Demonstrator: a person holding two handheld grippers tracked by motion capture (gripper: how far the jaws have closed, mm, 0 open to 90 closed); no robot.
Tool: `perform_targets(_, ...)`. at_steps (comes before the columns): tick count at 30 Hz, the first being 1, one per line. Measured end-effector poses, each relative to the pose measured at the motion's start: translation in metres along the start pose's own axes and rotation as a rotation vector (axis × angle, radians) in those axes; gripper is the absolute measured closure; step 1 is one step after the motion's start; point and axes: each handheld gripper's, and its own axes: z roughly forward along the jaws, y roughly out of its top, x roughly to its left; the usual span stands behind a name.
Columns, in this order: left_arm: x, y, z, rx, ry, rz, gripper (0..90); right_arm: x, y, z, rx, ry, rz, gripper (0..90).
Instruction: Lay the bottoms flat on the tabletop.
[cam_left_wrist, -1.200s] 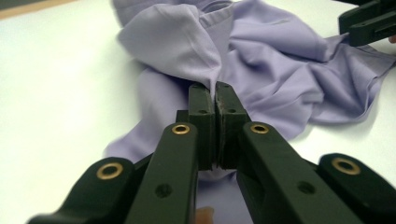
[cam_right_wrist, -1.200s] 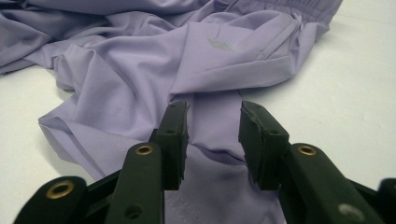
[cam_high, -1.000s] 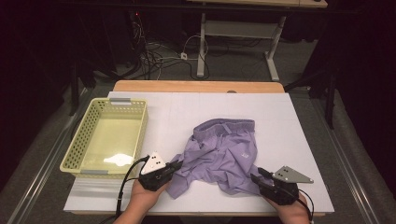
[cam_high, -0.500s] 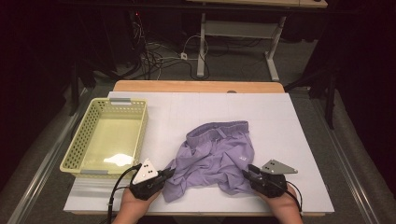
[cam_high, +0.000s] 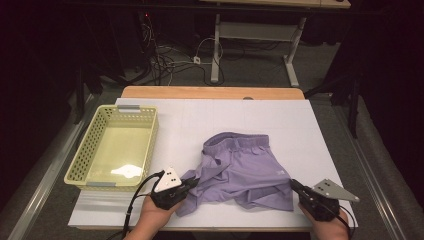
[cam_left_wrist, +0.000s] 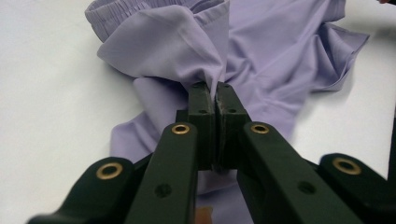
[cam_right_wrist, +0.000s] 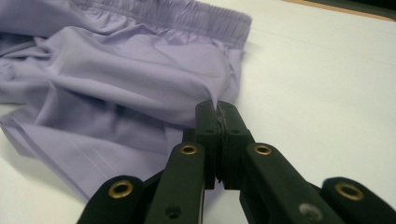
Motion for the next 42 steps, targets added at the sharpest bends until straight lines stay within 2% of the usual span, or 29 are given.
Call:
perform_targets(4,0.0,0.003,0.008,0.007,-0.015,0.007,85.3,-0.011,-0.01,-0.017,0.005,-0.038,0.029,89.8)
perform_targets(8,0.001,0.003,0.009,0.016,-0.011,0.008,85.3,-0.014,-0.018,-0.019,0.027,-0.035,0.039,88.9)
perform_targets(13,0.0,-0.002,0.002,0.022,0.003,0.011,85.3,-0.012,-0.006,-0.018,-0.023,-0.004,0.059,72.8)
perform_targets(17,0.0,-0.01,-0.006,0.038,0.017,-0.003,85.3,-0.012,0.008,-0.013,-0.067,0.02,0.06,69.5)
perform_targets(21,-0.002,-0.02,-0.02,0.048,0.041,-0.028,85.4,-0.015,0.017,0.009,-0.044,0.042,0.053,65.6)
perform_targets(25,-0.005,-0.03,-0.034,0.062,0.075,-0.041,85.4,-0.02,0.025,0.039,-0.004,0.062,0.078,57.4)
perform_targets(27,-0.008,-0.035,-0.041,0.073,0.095,-0.044,85.3,-0.021,0.028,0.055,0.033,0.054,0.07,52.7)
perform_targets(30,-0.009,-0.04,-0.048,0.086,0.122,-0.043,85.4,-0.021,0.029,0.079,0.127,0.043,0.046,45.5)
perform_targets(31,-0.008,-0.041,-0.05,0.087,0.126,-0.05,85.3,-0.021,0.029,0.085,0.161,0.051,0.05,43.4)
perform_targets(32,-0.008,-0.043,-0.051,0.087,0.129,-0.057,85.3,-0.021,0.028,0.09,0.169,0.069,0.054,43.3)
perform_targets(35,-0.006,-0.047,-0.053,0.097,0.128,-0.069,85.3,-0.015,0.03,0.097,0.22,0.087,0.016,46.3)
perform_targets(37,-0.006,-0.047,-0.052,0.101,0.123,-0.072,85.3,-0.011,0.029,0.098,0.224,0.1,-0.015,57.7)
perform_targets(40,-0.006,-0.046,-0.05,0.105,0.115,-0.064,85.2,-0.006,0.029,0.096,0.221,0.143,-0.026,79.9)
perform_targets(41,-0.006,-0.045,-0.049,0.105,0.111,-0.062,85.1,-0.004,0.029,0.094,0.215,0.135,-0.04,86.5)
perform_targets(42,-0.006,-0.044,-0.048,0.105,0.108,-0.057,85.1,-0.003,0.028,0.093,0.209,0.132,-0.048,87.3)
